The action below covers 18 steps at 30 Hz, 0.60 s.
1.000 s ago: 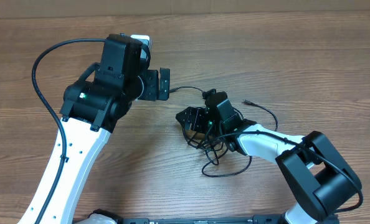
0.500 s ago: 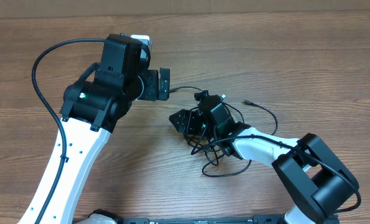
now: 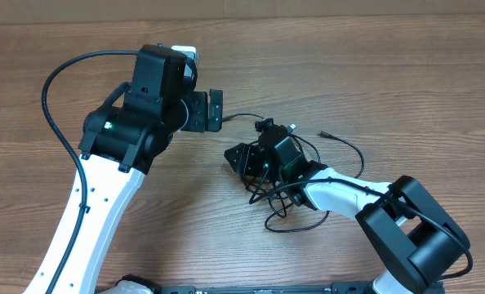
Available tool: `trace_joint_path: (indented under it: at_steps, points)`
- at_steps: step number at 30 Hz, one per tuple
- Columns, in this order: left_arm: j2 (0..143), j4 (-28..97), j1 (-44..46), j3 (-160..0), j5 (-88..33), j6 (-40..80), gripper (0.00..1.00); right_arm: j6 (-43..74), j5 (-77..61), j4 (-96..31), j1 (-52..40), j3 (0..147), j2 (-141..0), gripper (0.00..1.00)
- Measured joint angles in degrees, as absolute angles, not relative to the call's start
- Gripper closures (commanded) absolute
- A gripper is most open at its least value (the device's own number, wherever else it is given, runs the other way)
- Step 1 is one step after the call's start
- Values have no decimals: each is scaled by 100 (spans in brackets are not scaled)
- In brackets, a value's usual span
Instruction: Untangle cables
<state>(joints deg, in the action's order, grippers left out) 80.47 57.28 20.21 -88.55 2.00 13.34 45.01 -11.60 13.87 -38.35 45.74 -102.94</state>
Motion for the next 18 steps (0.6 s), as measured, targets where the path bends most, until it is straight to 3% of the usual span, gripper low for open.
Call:
trace_joint_path:
  at_steps: [10, 12, 14, 15, 18]
  points:
    - [8047, 5728, 2021, -8855, 200, 1334, 0, 4550, -1114, 1634, -3841, 4574, -10527, 48]
    - [8047, 5728, 2021, -8855, 200, 1334, 0, 4595, -1122, 1680, -3839, 4574, -10545, 59]
    - [8047, 5725, 2021, -8855, 200, 1334, 0, 4622, -1155, 1697, -3846, 4574, -10545, 91]
    - [8047, 5725, 2021, -8855, 200, 1334, 0, 4630, -1162, 1697, -3857, 4574, -10549, 96]
    - [8047, 5728, 2021, -8855, 200, 1334, 0, 4654, -1293, 1695, -3905, 4574, -10558, 96]
